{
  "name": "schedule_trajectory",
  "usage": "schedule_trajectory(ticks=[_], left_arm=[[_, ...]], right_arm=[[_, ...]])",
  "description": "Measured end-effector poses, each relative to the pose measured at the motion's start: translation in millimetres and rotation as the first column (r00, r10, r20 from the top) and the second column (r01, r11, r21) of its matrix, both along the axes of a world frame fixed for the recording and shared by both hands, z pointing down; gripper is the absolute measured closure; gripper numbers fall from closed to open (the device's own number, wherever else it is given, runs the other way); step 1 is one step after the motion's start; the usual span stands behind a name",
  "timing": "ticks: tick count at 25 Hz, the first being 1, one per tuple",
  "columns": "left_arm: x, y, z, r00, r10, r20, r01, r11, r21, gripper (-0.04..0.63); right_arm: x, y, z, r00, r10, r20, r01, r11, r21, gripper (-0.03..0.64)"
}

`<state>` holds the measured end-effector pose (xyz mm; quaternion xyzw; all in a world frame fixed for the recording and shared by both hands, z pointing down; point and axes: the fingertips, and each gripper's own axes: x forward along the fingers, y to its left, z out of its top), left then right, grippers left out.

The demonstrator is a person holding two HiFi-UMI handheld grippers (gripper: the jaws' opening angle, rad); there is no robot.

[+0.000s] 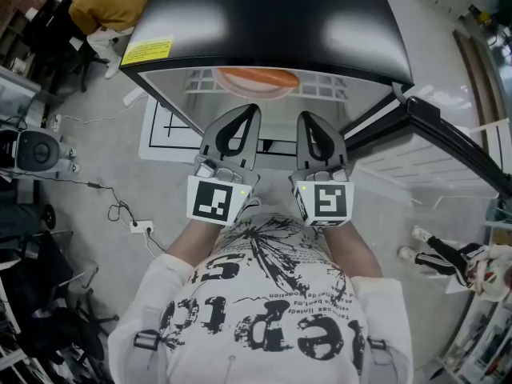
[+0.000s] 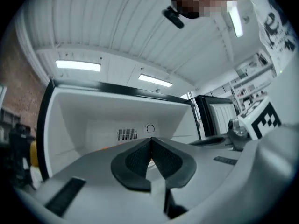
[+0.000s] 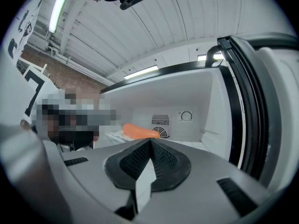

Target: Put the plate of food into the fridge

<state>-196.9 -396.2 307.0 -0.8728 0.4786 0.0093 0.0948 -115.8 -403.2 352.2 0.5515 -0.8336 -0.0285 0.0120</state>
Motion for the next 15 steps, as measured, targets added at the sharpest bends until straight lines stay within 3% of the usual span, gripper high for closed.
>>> schedule_trajectory(ticks=[2, 4, 7, 10, 15], left_arm=[[6.7, 5.8, 2.3, 0.982, -0.035, 0.183, 0.02, 0.996, 0.082, 0.589], [15.5, 12.1, 3.3, 0.964, -0.05, 0.262, 0.016, 0.992, 0.129, 0.589], [22.5, 13.8, 0.8, 0.972, -0.027, 0.234, -0.006, 0.99, 0.14, 0.589], [15.3, 8.6, 3.8, 0.981, -0.018, 0.191, -0.001, 0.995, 0.1, 0.589], [2.9, 1.0, 5.1, 0.998, -0.041, 0.039, 0.041, 0.999, 0.017, 0.589]], right_arm=[[-0.1, 0.2, 0.9, 1.0, 0.002, -0.001, -0.002, 1.0, 0.002, 0.617], [0.1, -1.0, 2.9, 1.0, 0.004, 0.003, -0.004, 1.0, -0.003, 0.617], [-1.5, -1.6, 2.8, 1.0, -0.001, 0.008, 0.001, 1.0, -0.001, 0.617], [-4.4, -1.1, 1.4, 1.0, -0.008, 0.007, 0.008, 1.0, 0.003, 0.617], [-2.6, -4.8, 0.4, 1.0, -0.007, -0.006, 0.007, 1.0, -0.003, 0.617]])
